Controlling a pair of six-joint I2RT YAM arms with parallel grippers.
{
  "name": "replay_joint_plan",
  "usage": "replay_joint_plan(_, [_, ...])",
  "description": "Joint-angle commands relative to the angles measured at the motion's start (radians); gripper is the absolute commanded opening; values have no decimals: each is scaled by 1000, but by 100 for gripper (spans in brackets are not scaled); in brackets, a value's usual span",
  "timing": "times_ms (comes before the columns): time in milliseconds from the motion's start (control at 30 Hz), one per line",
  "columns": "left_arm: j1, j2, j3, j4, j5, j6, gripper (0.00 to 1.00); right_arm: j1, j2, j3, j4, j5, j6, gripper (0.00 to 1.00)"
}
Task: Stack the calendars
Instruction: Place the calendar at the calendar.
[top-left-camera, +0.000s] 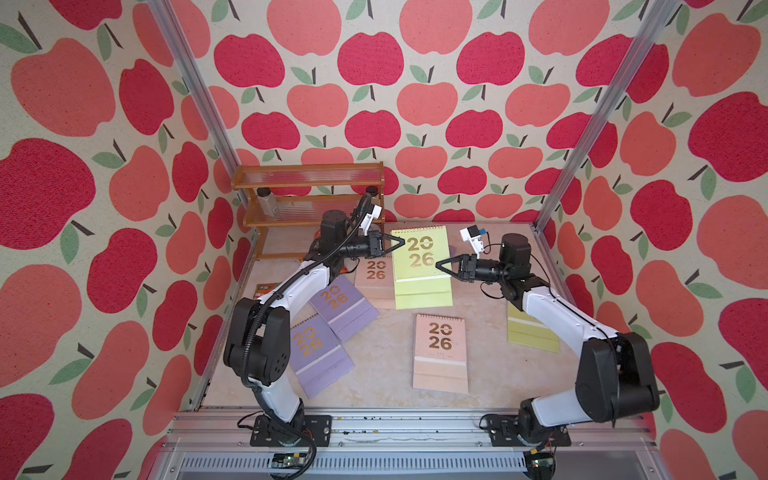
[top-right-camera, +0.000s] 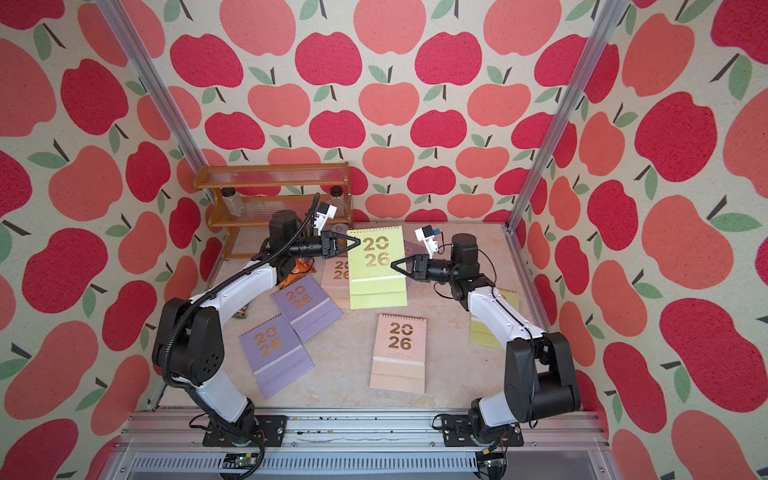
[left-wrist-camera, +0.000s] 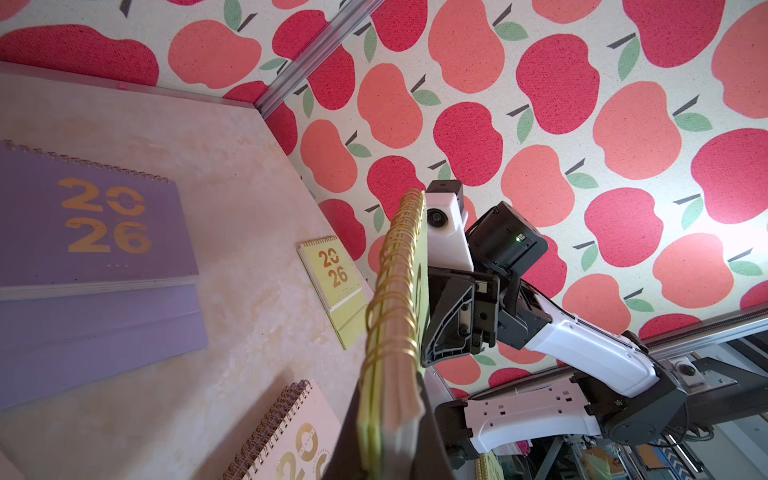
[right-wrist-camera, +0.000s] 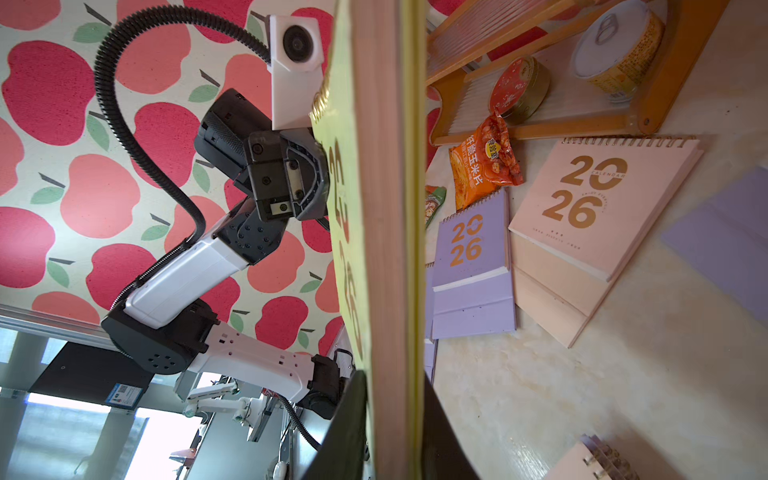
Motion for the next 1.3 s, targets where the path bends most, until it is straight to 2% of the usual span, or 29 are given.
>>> replay_joint_plan(0, [-7,-1,54,-25,85,82,0,-21,-61,80,-291,6,-266,42])
replay_joint_plan(100, [-6,-5,77,-108,122,152,0,-75,-82,84,-300,-74,-315,55])
replay_joint_plan(200, [-7,-9,92,-166,134,196,0,-118,-90,89,-323,-133,-371,57])
replay_joint_plan(333, [-8,-11,93,-151,141,185,0,-129,-76,74,-311,-188,-421,58])
replay_joint_plan(400, [-10,-10,93,-138,143,176,0,-129,-64,43,-235,-206,-382,58])
replay_joint_plan(567, [-15,-2,93,-112,140,154,0,-117,-60,-74,109,-221,-172,58])
replay_joint_plan(867, [-26,10,98,-77,143,129,0,-65,-24,-92,181,-205,-147,58])
replay_joint_plan(1033, [-33,19,98,-60,141,117,0,-37,12,-99,310,-212,-62,49])
replay_joint_plan(1133, [-35,22,97,-55,140,113,0,-23,34,-102,371,-209,-20,33])
replay_joint_plan(1267, [-35,24,94,-55,138,116,0,-12,46,-112,418,-196,8,19])
